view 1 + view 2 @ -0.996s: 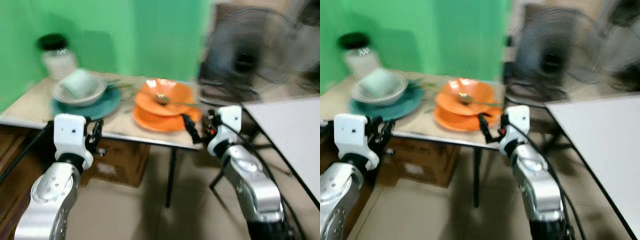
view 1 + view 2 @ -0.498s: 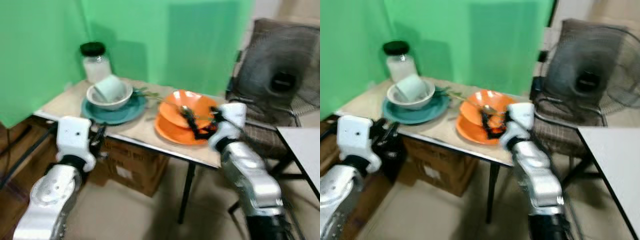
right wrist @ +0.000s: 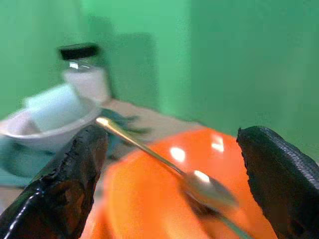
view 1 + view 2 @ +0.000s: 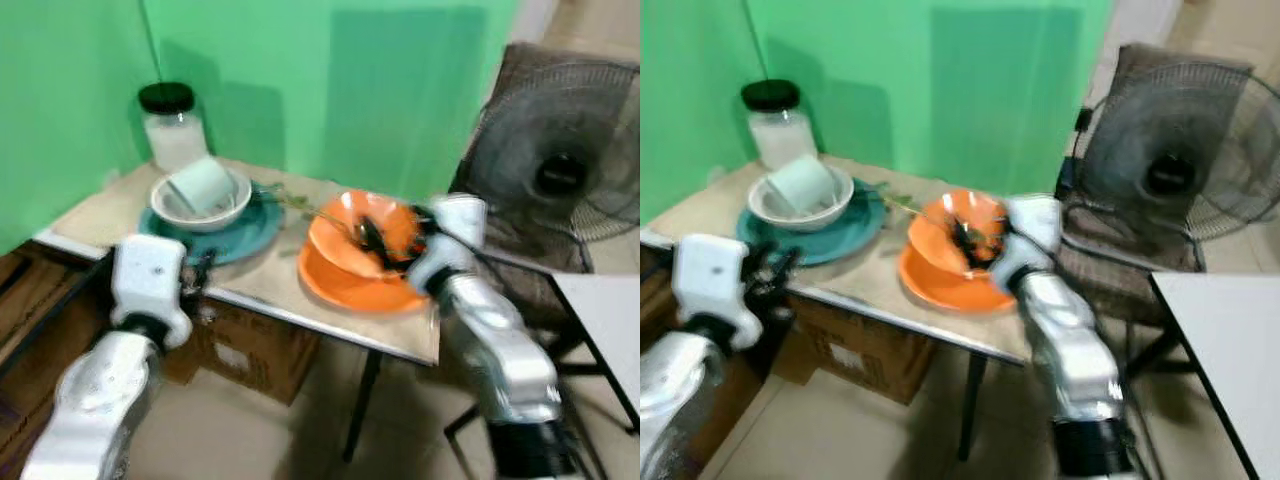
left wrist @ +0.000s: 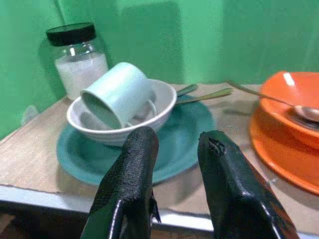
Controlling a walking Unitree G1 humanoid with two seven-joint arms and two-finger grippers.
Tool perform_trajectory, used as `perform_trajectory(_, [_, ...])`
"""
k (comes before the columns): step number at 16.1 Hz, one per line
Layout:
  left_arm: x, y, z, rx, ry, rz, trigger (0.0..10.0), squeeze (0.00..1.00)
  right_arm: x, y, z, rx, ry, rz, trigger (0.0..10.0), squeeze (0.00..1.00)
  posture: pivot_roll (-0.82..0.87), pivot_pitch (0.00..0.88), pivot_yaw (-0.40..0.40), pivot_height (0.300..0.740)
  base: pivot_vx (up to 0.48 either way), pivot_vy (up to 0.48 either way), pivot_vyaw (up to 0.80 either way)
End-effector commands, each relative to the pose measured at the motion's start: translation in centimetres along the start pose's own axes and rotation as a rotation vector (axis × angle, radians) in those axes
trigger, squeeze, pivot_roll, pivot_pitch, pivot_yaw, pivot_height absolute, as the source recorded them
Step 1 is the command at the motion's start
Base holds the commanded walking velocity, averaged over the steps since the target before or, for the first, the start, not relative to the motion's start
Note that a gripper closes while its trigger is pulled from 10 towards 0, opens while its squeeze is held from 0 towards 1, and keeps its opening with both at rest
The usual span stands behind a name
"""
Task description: Setting the table
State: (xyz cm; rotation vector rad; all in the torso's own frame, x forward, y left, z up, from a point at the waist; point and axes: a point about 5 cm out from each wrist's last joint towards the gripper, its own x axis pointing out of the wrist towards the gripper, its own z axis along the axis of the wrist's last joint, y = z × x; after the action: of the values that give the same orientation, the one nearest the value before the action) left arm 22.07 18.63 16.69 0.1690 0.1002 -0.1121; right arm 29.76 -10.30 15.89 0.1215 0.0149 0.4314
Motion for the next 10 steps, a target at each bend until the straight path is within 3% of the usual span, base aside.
perform_trajectory(1, [0.1, -0.7, 0.3, -0.006, -0.011, -0.037, 10.0, 0.00, -0.5, -1.8, 0.0, -0.025, 0.014, -0.051, 10.0, 0.00, 0.10, 0.000, -0.018, 0.740, 0.296, 0.000, 0.00])
perform_trajectory(3, [0.1, -0.9, 0.3, 0.000, -0.008, -0.053, 10.0, 0.00, -0.3, -2.4, 0.2, -0.054, 0.033, -0.050, 10.0, 0.00, 0.10, 0.000, -0.017, 0.740, 0.291, 0.000, 0.00])
perform_trajectory(4, [0.1, -0.9, 0.3, 0.002, -0.004, -0.074, 10.0, 0.00, -0.1, -2.5, 0.5, -0.051, 0.037, -0.021, 10.0, 0.78, 0.09, 0.000, -0.017, 0.740, 0.000, 0.000, 0.00])
perform_trajectory(5, [0.1, -1.1, 0.2, 0.015, 0.014, -0.127, 10.0, 0.00, 0.7, -2.8, 1.4, -0.043, 0.048, 0.044, 10.0, 1.00, 0.09, 0.000, -0.016, 0.740, 0.000, 0.000, 0.00])
perform_trajectory(6, [0.1, -1.2, 0.2, 0.007, 0.017, -0.147, 10.0, 0.15, 1.0, -2.8, 1.7, -0.048, 0.066, 0.082, 10.0, 1.00, 0.08, 0.000, -0.016, 0.740, 0.000, 0.000, 0.00])
perform_trajectory(7, [0.1, -1.1, 0.5, -0.008, -0.001, -0.187, 10.0, 1.00, 1.8, -3.2, 2.0, -0.101, 0.146, 0.147, 10.0, 1.00, 0.08, 0.000, -0.018, 0.740, 0.000, 0.000, 0.00])
perform_trajectory(10, [0.2, -1.2, 0.9, 0.015, 0.011, -0.283, 10.0, 1.00, 2.9, -4.2, 1.9, -0.213, 0.290, 0.219, 10.0, 1.00, 0.07, 0.000, -0.026, 0.740, 0.000, 0.000, 0.00])
